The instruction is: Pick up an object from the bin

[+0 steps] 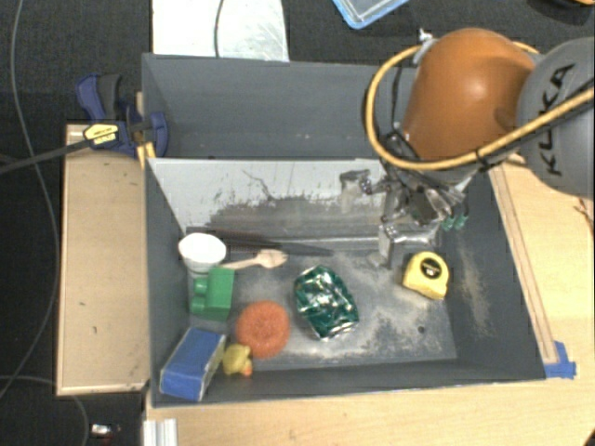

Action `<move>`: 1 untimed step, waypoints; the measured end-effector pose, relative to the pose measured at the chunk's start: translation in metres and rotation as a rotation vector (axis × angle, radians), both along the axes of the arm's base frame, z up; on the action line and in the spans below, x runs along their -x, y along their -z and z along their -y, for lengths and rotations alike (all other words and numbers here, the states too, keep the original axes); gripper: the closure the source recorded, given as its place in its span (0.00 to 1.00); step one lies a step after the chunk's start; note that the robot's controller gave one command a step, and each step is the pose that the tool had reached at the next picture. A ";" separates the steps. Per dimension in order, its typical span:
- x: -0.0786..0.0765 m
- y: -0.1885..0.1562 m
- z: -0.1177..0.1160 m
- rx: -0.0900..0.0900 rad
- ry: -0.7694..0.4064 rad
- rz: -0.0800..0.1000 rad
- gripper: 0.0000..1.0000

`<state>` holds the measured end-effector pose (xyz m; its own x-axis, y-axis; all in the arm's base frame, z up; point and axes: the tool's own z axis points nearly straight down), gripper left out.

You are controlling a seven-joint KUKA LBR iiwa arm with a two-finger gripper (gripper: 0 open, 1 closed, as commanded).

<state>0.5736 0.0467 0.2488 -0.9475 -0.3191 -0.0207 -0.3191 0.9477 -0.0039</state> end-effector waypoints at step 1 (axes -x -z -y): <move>-0.008 0.000 0.003 -0.002 0.019 0.007 0.00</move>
Offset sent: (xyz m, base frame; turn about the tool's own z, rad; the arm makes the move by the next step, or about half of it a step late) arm -0.0018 0.0285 -0.0394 -0.0771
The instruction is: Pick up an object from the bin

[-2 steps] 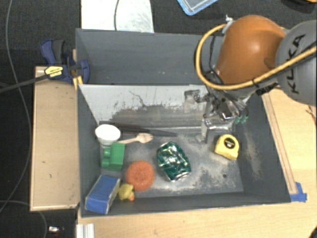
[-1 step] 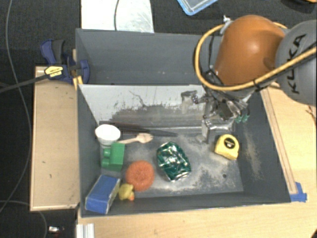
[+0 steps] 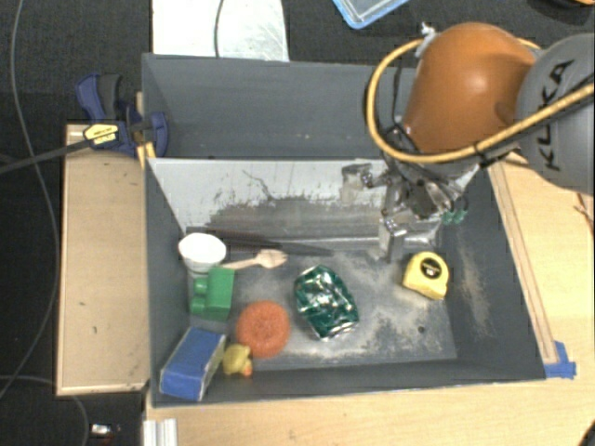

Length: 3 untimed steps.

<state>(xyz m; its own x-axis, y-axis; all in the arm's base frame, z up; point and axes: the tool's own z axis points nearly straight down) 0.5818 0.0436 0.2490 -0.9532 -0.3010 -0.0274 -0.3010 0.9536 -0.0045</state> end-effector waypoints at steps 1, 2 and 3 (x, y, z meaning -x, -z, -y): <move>0.008 0.036 -0.029 0.002 -0.093 0.001 0.00; 0.063 0.060 -0.056 0.000 0.004 0.004 0.00; 0.058 0.107 -0.076 0.005 -0.206 0.008 0.00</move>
Offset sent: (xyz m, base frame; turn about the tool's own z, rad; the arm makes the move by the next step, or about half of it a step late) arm -0.0723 0.0619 -0.0649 0.0117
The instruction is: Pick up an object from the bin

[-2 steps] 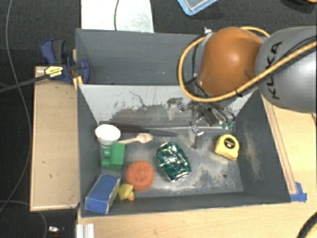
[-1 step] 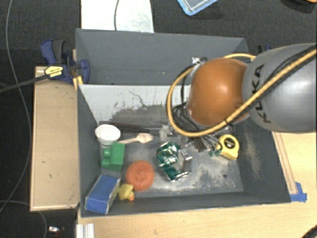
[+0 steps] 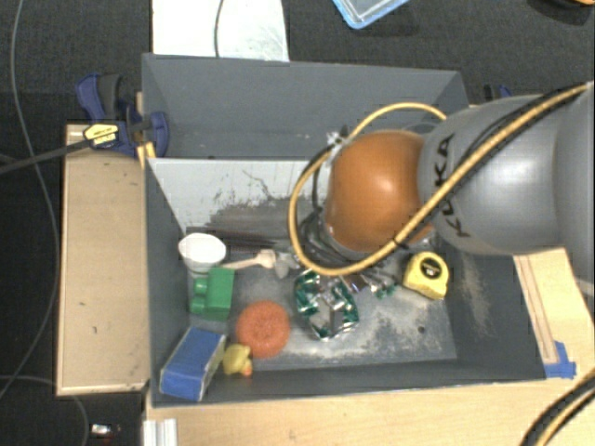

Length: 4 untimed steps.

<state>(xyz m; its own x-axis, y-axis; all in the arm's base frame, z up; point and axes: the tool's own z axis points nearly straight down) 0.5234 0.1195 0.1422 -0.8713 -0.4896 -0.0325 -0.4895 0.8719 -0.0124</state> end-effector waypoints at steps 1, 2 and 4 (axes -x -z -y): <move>0.005 0.030 0.013 0.003 -0.103 -0.001 0.00; 0.005 0.024 0.023 -0.006 0.121 -0.002 0.00; 0.010 -0.027 0.022 -0.002 0.045 -0.011 0.00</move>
Offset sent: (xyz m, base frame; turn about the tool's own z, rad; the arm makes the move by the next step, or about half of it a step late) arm -0.0051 -0.0361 -0.0081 -0.1472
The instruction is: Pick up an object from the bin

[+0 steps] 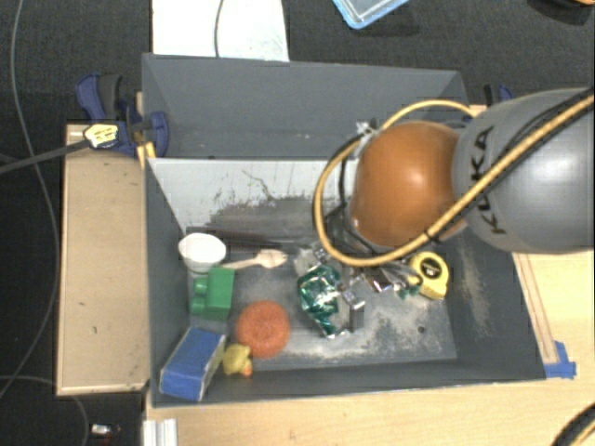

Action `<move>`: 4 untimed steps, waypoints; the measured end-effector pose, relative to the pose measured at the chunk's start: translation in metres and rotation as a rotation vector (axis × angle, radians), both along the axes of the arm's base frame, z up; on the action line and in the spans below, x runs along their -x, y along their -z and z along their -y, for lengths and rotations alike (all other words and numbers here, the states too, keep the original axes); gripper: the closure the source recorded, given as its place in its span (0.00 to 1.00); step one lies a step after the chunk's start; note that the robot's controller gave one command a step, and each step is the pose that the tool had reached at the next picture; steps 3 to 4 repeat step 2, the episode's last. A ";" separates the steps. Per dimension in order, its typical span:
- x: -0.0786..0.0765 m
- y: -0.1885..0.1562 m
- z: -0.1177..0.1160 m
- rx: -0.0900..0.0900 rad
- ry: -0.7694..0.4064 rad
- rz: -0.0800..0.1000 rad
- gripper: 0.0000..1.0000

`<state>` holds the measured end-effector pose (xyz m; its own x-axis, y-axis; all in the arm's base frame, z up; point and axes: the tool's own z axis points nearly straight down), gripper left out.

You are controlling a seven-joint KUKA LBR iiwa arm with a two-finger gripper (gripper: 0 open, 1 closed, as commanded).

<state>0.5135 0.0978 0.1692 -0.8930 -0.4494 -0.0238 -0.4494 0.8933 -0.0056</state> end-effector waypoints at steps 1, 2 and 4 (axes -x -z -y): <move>0.001 -0.051 0.000 -0.003 -0.010 0.016 0.00; -0.007 -0.099 0.001 -0.003 0.007 0.009 0.00; -0.007 -0.099 0.001 -0.003 0.007 0.009 0.00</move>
Offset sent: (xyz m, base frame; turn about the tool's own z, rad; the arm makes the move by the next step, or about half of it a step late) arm 0.0138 -0.0013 0.1461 0.0157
